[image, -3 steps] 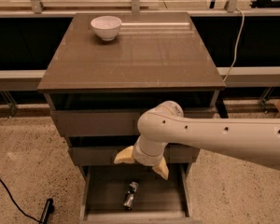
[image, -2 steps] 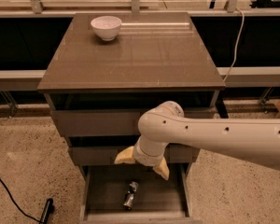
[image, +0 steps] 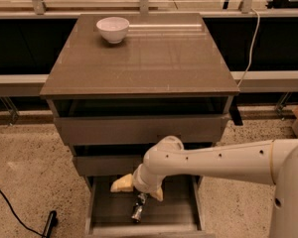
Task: Pick redbull can from bottom drawer and place on counter
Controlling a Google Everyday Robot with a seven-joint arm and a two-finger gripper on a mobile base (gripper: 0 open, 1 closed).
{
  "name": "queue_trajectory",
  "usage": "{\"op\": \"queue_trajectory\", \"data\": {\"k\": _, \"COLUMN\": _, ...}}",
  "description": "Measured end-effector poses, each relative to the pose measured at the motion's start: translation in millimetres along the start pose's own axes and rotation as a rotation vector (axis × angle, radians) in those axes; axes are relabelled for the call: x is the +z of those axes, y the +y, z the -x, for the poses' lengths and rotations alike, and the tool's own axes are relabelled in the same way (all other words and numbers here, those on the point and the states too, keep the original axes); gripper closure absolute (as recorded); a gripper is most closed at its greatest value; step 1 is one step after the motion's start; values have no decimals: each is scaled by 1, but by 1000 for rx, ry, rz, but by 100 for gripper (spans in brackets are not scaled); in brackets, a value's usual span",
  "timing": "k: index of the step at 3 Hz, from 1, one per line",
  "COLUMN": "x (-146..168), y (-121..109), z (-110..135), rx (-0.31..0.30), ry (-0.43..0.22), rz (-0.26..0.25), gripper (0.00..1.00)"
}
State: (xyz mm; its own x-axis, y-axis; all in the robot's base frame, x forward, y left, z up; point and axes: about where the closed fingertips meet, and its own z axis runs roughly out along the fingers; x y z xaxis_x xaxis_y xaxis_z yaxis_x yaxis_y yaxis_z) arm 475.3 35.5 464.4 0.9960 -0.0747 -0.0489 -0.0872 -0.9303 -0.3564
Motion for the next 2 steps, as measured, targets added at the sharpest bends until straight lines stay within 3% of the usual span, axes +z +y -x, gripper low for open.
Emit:
{"op": "queue_trajectory", "data": {"k": 1, "x": 46, "y": -3, "z": 1, "rx": -95, "ry": 66, "rz": -46, "gripper": 0}}
{"op": "queue_trajectory", "data": {"k": 2, "x": 68, "y": -10, "z": 0, "rx": -133, "ry": 129, "rz": -86, "gripper": 0}}
